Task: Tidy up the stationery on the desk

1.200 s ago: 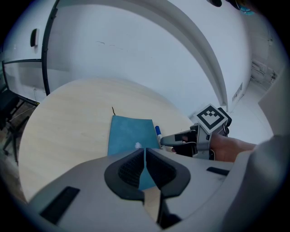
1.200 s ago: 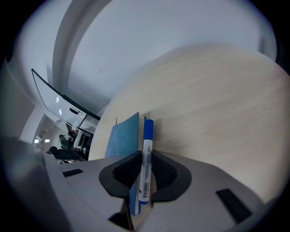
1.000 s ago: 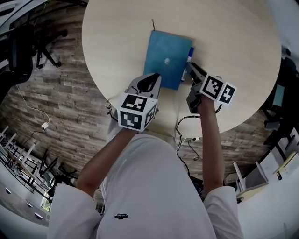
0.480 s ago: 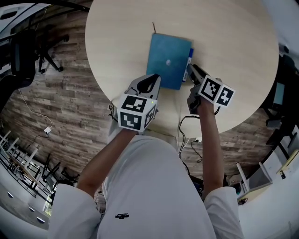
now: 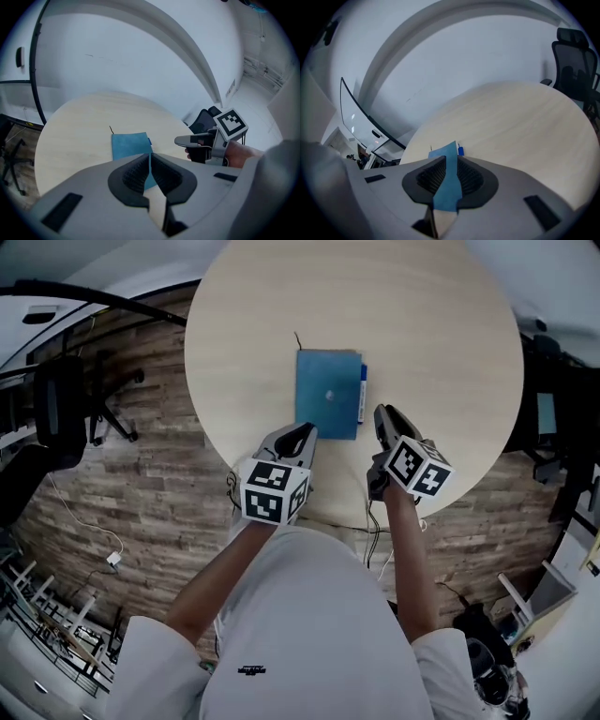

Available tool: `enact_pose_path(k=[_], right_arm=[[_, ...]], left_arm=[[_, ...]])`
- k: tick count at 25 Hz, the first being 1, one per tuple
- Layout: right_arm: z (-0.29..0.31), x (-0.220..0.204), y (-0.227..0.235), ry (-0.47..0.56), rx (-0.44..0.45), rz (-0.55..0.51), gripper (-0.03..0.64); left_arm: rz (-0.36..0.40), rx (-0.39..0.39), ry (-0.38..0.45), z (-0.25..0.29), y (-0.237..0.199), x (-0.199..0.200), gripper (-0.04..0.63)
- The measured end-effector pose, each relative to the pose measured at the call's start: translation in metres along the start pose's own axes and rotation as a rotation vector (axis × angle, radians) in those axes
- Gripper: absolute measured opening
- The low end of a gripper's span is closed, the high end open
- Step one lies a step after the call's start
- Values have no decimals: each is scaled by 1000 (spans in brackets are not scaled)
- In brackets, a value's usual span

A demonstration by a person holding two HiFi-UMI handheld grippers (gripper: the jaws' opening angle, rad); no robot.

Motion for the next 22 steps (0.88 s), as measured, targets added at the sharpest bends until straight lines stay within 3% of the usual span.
enact_pose_path(k=[7,13,22], right_arm=[[-94,-17,-43,193,-35,-7,61],[-146,-42,-99,299,-45,-52,58],[-208,-66,-135,338,30,-168,58]], left_arm=[[109,-86,34,-56,30,28,31],[189,-163,81,-104,38,45,31],[205,-142,145,-149,71,42,31]])
Point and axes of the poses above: the fingertips, and each gripper's own axes: z forward along the fingers, y to its right, x out of its top, the point moved 4 cm from there along -z, backward along the fingers, and after that the axes turned 11 degrees about z, right-handed, at the moved point
